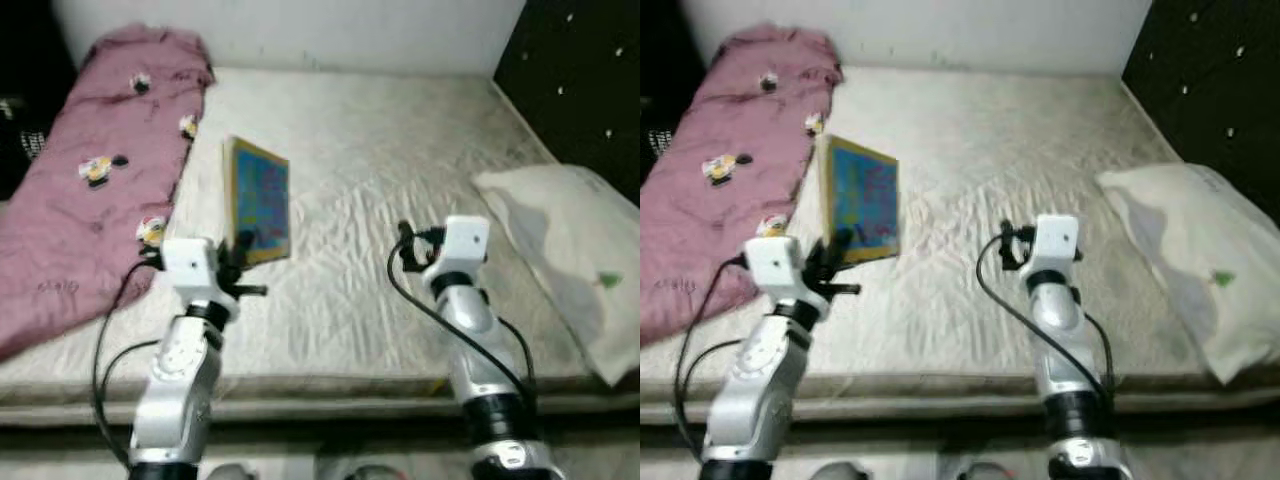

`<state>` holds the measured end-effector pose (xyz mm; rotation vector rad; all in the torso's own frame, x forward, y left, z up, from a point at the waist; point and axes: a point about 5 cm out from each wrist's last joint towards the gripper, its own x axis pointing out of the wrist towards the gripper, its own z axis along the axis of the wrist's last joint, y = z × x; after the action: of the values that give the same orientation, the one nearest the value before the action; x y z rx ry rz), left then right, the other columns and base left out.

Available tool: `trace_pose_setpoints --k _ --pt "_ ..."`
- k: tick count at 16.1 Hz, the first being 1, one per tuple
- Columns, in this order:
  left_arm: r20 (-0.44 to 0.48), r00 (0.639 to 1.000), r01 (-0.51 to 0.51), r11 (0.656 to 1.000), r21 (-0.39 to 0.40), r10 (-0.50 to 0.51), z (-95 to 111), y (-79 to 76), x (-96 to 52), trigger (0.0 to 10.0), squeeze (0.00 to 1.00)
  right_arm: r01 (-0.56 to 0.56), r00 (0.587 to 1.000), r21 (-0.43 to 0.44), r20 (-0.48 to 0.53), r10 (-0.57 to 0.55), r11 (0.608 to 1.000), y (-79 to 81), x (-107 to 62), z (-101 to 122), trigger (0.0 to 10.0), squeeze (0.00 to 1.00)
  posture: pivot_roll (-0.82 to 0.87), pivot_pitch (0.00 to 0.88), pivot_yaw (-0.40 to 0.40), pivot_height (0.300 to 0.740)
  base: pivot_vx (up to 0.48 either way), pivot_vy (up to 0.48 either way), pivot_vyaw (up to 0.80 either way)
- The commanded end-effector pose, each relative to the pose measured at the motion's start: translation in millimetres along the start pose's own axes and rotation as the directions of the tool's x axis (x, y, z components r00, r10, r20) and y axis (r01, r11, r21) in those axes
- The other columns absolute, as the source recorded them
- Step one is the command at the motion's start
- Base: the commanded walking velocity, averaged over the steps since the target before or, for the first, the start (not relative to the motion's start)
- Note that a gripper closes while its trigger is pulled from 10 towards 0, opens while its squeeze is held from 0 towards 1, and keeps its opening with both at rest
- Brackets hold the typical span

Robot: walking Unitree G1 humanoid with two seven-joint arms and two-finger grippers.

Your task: Clean up the room

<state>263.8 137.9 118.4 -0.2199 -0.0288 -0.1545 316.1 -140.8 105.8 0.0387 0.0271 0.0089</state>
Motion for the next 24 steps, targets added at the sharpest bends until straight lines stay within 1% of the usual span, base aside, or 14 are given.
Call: trace_pose_setpoints --k 1,3,6,11,22,24 --pt "0.029 0.998 -0.058 0.998 0.024 0.058 8.8 10.9 -1.7 10.0 0.00 -0.032 0.999 0.002 0.021 0.032 0.999 9.0 1.9 6.6 10.0 0.00 -0.05 0.032 -0.035 0.740 0.000 0.000 0.00" --pt "0.011 0.996 -0.084 0.996 0.033 0.083 5.8 10.0 -1.8 10.0 0.00 -0.027 0.999 0.002 0.018 0.027 1.000 8.0 1.9 6.8 10.0 0.00 -0.05 0.031 -0.037 0.740 0.000 0.000 0.00" --pt "0.002 0.997 -0.080 0.996 0.050 0.080 3.8 8.8 -3.2 10.0 0.00 -0.019 1.000 0.007 0.008 0.019 1.000 6.5 1.7 5.4 10.0 0.00 -0.05 0.031 -0.037 0.740 0.000 0.000 0.00" --pt "0.007 0.997 -0.074 0.996 0.046 0.074 5.2 7.5 -2.0 10.0 0.00 -0.024 1.000 -0.007 0.007 0.024 1.000 6.4 1.8 5.5 10.0 0.00 -0.05 0.029 -0.039 0.740 0.000 -0.262 0.00" --pt "0.006 0.998 -0.067 0.997 0.033 0.067 4.4 6.4 -2.7 10.0 0.00 -0.023 1.000 -0.013 0.004 0.024 1.000 6.2 1.4 4.9 10.0 0.00 -0.05 0.030 -0.040 0.740 0.000 -0.480 0.00" --pt "0.006 0.998 -0.070 0.997 0.026 0.069 4.4 5.8 -2.2 10.0 0.00 -0.023 1.000 -0.015 0.005 0.024 1.000 5.6 1.7 5.5 10.0 0.00 -0.06 0.032 -0.043 0.740 0.000 -0.157 0.00"
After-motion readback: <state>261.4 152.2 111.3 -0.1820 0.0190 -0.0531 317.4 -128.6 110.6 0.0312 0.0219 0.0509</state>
